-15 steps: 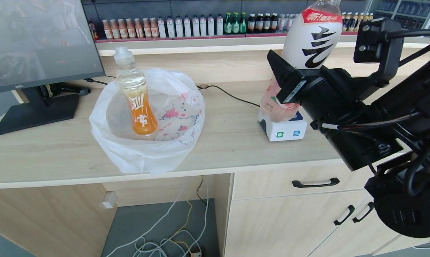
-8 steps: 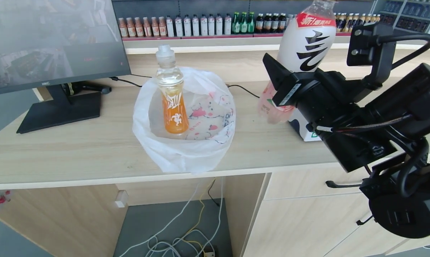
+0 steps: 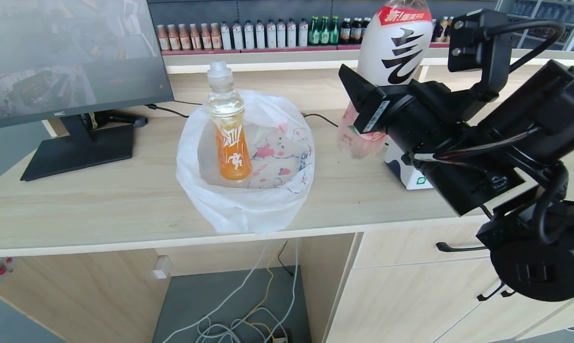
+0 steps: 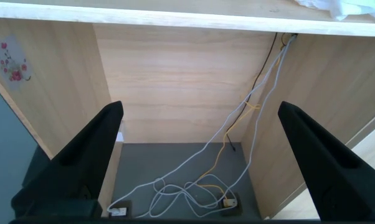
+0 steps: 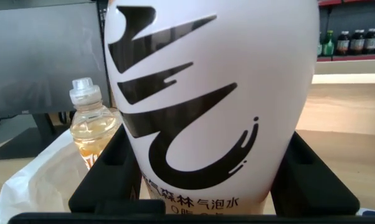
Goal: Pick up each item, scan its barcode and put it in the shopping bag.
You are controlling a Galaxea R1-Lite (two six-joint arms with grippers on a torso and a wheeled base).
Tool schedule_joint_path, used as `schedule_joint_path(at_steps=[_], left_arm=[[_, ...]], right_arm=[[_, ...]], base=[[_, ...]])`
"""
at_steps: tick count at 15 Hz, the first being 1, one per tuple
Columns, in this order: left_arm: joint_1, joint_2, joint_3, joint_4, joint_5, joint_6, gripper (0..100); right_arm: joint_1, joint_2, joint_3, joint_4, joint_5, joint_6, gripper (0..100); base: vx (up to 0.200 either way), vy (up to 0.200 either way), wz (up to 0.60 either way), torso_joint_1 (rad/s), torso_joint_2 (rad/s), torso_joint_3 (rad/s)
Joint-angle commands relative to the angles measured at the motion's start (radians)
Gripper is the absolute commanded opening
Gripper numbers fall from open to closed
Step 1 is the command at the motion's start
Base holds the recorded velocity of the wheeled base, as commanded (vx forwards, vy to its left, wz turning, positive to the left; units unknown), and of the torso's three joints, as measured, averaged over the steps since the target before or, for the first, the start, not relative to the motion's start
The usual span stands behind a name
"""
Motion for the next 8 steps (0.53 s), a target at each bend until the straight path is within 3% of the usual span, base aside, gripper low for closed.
schedule_joint_path(at_steps=[1, 8], left_arm=[[0.000, 0.000, 0.000, 0.000, 0.000, -0.001, 100], [0.000, 0.000, 0.000, 0.000, 0.000, -0.003, 100]], right_arm=[[0.005, 0.068, -0.061, 0.005, 0.002, -0.010, 0], [0.077, 0.218, -0.300, 0.137, -0.006, -0.021, 0]], base=[[0.000, 0.000, 0.00, 0.000, 0.00, 0.000], [0.000, 0.000, 0.00, 0.000, 0.00, 0.000]])
